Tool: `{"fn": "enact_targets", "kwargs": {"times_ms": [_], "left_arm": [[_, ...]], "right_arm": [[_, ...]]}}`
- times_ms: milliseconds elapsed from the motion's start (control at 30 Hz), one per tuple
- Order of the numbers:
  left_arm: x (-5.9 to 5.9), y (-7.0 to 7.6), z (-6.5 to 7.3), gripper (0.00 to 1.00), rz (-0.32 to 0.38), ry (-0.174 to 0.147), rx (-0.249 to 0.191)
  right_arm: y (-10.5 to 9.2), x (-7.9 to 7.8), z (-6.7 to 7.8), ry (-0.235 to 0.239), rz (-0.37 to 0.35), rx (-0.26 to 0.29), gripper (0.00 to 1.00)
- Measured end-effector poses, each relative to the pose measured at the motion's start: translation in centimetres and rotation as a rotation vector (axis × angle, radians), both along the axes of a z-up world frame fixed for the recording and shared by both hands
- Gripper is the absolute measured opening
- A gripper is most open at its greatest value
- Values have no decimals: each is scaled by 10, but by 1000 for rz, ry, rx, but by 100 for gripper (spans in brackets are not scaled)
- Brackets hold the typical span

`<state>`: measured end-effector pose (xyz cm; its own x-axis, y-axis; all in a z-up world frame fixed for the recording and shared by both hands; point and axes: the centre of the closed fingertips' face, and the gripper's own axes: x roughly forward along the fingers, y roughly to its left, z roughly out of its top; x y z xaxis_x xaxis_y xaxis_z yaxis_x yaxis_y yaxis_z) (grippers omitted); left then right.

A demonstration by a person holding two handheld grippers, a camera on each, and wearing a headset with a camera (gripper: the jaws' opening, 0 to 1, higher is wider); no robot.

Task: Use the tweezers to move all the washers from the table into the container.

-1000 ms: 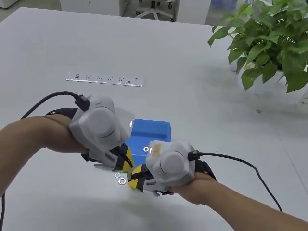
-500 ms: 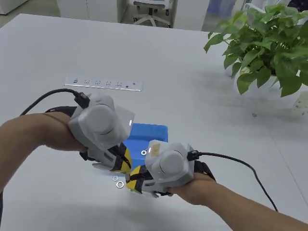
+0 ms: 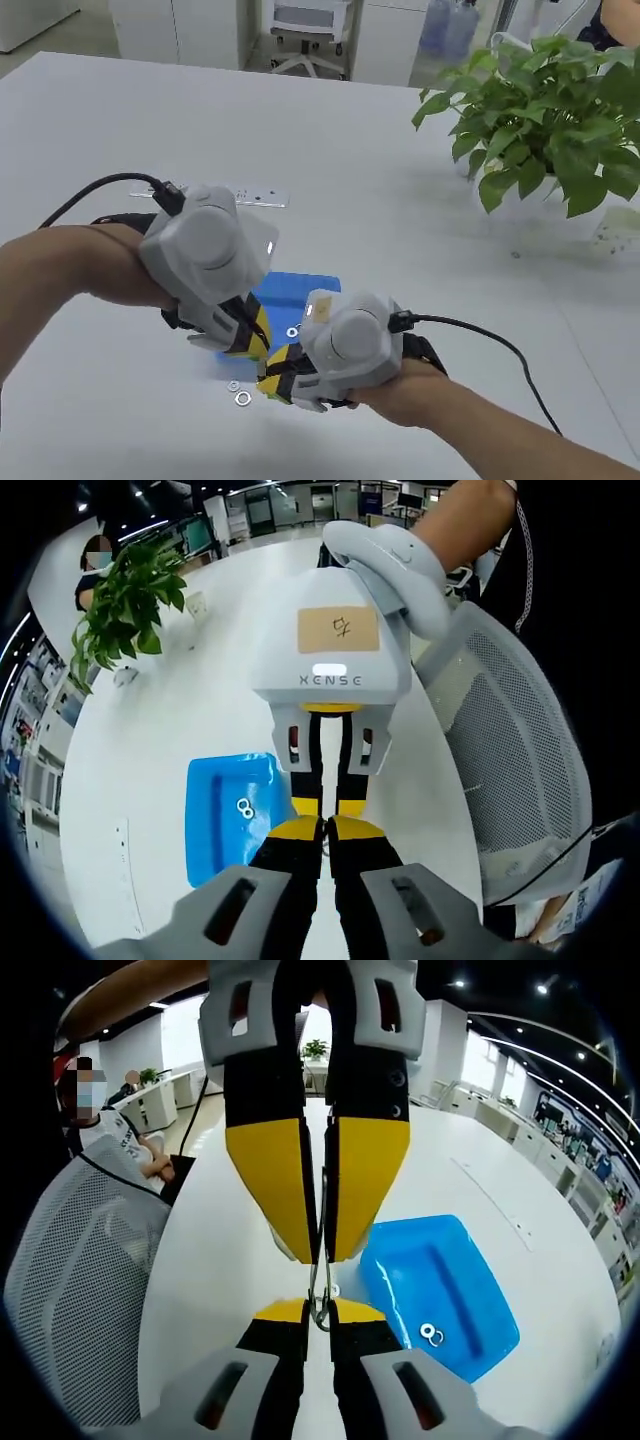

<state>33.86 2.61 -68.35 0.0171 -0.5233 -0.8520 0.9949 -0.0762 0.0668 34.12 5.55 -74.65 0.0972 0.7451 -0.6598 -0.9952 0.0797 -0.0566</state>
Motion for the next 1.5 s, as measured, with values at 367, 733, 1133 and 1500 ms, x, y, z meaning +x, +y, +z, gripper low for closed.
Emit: {"fn": "enact_targets", "kwargs": {"times_ms": [367,733,1133,1500], "left_arm": [[5,0,21,6,-13,-21,3],[16,-1,28,6,-19,-44,4],[37,2,34,6,-25,-62,4],[52,3,31,6,-31,-71,7]], "right_arm": [[2,10,20,-25,-5,10,9],[1,22,29,-47,-5,9,9],[3,43,35,-62,-18,17,9],[4,59,31,-63,-37,23,9]]}}
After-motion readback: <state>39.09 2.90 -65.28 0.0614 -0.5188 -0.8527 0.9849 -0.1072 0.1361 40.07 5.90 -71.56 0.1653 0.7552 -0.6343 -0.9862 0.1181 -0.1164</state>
